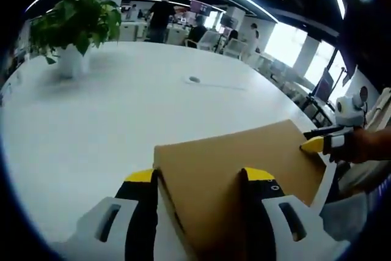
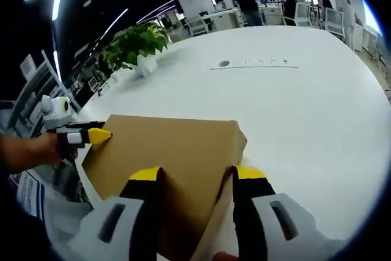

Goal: Operate the shoe box by opening the lid, removing the specified soft item, and placing it in the target area until the item is outside and the box remains undamaged.

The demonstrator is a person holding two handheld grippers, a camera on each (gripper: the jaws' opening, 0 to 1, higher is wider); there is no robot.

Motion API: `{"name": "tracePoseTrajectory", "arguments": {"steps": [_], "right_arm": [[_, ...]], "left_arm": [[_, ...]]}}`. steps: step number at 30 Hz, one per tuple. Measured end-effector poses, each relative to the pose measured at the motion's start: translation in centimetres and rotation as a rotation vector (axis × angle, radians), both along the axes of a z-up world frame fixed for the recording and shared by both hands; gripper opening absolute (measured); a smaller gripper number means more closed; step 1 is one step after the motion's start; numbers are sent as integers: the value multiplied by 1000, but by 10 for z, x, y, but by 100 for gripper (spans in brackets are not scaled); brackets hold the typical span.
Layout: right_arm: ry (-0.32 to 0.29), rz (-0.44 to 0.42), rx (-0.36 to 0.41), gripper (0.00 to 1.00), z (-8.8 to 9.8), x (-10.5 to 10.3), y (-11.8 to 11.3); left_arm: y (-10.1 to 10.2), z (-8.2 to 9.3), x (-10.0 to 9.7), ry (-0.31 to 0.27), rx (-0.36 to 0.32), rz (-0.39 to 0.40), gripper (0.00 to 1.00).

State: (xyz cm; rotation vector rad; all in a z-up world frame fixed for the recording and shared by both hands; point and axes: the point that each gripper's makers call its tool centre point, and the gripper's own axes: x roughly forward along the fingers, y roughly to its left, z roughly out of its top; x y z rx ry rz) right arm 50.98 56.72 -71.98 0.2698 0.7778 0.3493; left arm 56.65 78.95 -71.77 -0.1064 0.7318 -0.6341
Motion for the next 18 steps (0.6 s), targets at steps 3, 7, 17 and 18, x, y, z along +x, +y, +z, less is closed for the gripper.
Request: {"name": "tracePoseTrajectory", "arguments": {"steps": [3,7,17,18], "right_arm": [[3,-4,3,41,0,-15,3],[4,-10,6,41,-1,-32,6],[3,-17,10,41,-1,-54,12],[3,-17,9,41,-1,-54,12]], "left_arm": [[3,0,-13,-3,-3,-4,54],[6,0,-26,5,1,-17,54],[11,-2,-49,15,9,-23,54],[12,-2,-49,15,8,-23,54]]}}
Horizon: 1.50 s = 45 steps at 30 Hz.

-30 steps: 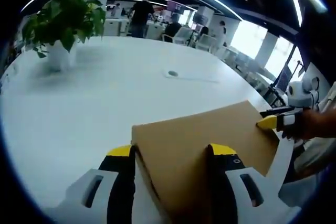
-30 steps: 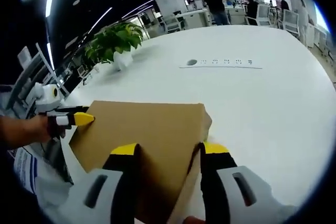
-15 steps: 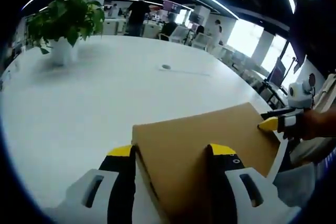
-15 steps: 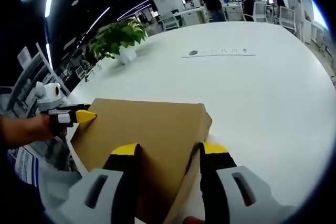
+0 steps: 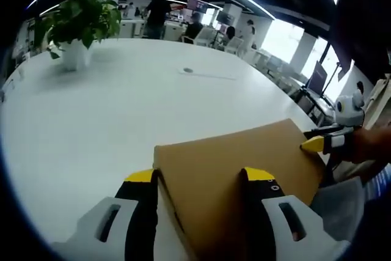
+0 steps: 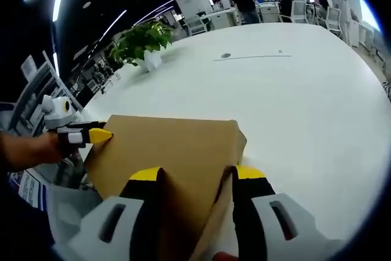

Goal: Operate the shoe box by opening the lid, removing the specified soft item, and placing it in the target area until the item is outside and the box remains undamaged.

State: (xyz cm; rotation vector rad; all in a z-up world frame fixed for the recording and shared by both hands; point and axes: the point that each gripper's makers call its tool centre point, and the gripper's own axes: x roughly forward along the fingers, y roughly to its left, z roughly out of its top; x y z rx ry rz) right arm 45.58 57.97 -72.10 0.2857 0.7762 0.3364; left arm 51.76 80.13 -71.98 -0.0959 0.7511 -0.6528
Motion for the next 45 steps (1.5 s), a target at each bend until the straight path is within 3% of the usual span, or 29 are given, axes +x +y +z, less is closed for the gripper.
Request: {"name": "tracePoseTrajectory", "arguments": {"steps": [13,21,23,25,29,31,34,36,38,42,45], "right_arm": [[-8,8,3,41,0,-3,17],[-17,18,6,46,-1,-4,14],[-21,12,46,47,5,-7,13],[-54,22,52,49,16,-12,12],[-122,146,-21,51,29,-36,15],[-127,189,-34,51,30,-48,19],[-115,254,-73,49,26,-68,25],[-99,283,-102,48,17,-77,27],[-88,291,-111,48,10,-82,28],[-85,312,-141,48,3,-86,29],[-81,330,-154,47,0,-87,30]], "left_arm": [[16,0,2,7,10,15,54],[19,1,3,10,10,20,54],[23,6,2,1,12,6,51],[24,20,0,-32,-39,-14,52],[30,38,-19,-96,-19,-93,56],[32,41,-38,-113,-3,-150,56],[30,39,-70,-133,42,-257,55],[27,37,-89,-124,18,-277,53],[31,27,-101,-132,62,-302,52],[46,11,-103,-145,128,-269,55],[48,6,-103,-138,141,-273,55]]}}
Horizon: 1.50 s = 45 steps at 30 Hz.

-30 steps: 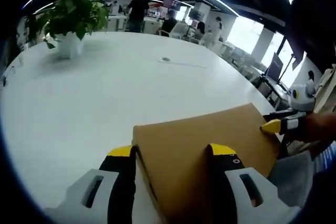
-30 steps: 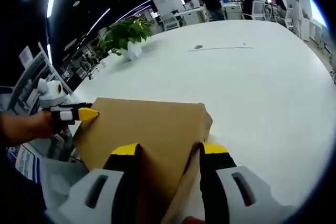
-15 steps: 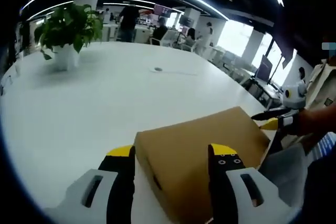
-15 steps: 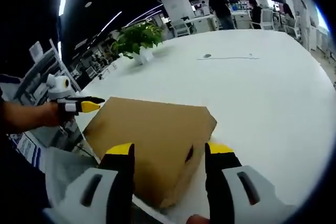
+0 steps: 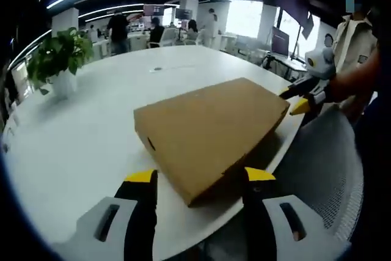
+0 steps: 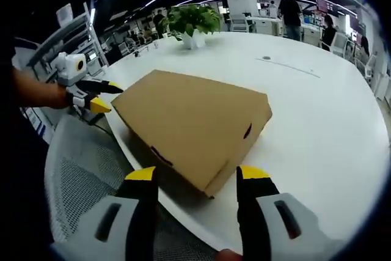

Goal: Operate the shoe box by opening the lid, removing the specified soft item, and placing it in the target area until the item is outside and the box remains undamaged.

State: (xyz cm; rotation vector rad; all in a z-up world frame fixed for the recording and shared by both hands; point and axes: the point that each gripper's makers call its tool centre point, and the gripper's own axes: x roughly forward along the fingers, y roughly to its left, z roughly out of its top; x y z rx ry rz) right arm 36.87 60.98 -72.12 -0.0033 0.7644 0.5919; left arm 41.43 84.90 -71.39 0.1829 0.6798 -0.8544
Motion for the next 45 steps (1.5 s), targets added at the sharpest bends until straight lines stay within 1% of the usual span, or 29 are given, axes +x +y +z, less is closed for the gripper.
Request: {"name": "tracePoseTrajectory", "arguments": {"steps": [2,4,8,11,15,20,28,38,41,45], "right_arm": [[-2,9,-15,47,-3,0,-1],[-1,18,-26,47,-6,0,-1],[3,20,-29,46,-9,1,-2],[5,28,-28,45,-11,0,2],[2,27,-28,46,-11,0,3],[-6,53,-56,44,-9,-1,3],[-28,75,-80,42,-1,-2,2],[-66,74,-88,42,14,-3,2],[-79,75,-93,41,17,-2,2],[-94,72,-105,38,23,0,0]], "left_arm": [[1,-3,1,-2,24,-19,53],[3,-9,1,3,56,-43,49],[-1,-12,0,16,60,-57,43],[-3,-13,0,19,68,-58,46],[-4,-13,-2,28,61,-53,48],[-5,-12,-3,38,60,-49,49],[-5,-4,-2,43,47,-40,49],[-6,14,2,37,-11,13,49],[-7,20,5,29,-23,22,50],[-8,24,7,16,-20,18,50]]}}
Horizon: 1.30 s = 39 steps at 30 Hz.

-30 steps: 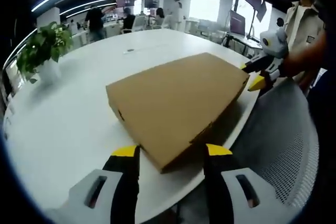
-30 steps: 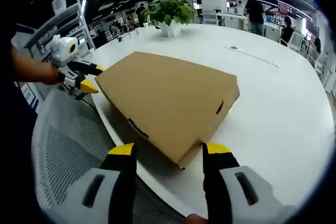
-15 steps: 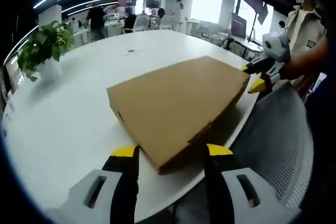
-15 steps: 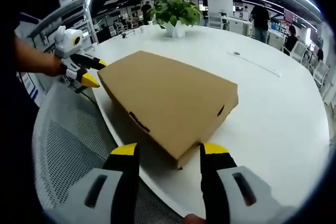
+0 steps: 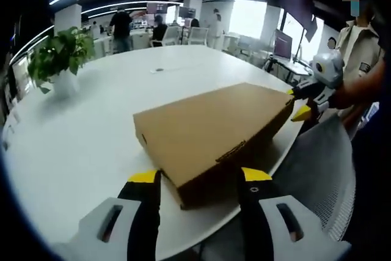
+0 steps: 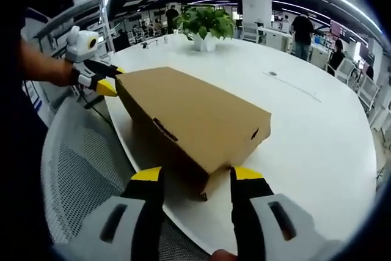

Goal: Operate the shoe box by opening the lid, removing the specified soft item, and placing it in the target area until the item is outside and the box remains undamaged.

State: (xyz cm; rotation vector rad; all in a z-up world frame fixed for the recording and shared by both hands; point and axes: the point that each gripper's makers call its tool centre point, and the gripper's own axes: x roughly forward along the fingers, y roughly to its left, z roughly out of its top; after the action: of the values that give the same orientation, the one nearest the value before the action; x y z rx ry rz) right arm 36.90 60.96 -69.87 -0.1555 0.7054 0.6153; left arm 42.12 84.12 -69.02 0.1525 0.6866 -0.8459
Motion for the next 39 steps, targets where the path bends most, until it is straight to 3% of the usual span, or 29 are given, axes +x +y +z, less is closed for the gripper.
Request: {"name": "tracePoseTrajectory", "arguments": {"steps": [14,25,39], "right_arm": [[-87,-20,-13,34,28,15,-6],[-198,-103,13,30,55,41,-13],[-310,-217,-2,12,78,75,-31]], "left_arm": [[-3,30,8,-39,-22,6,52],[-7,51,24,-86,-17,17,51],[-12,70,51,-140,-25,27,53]]}}
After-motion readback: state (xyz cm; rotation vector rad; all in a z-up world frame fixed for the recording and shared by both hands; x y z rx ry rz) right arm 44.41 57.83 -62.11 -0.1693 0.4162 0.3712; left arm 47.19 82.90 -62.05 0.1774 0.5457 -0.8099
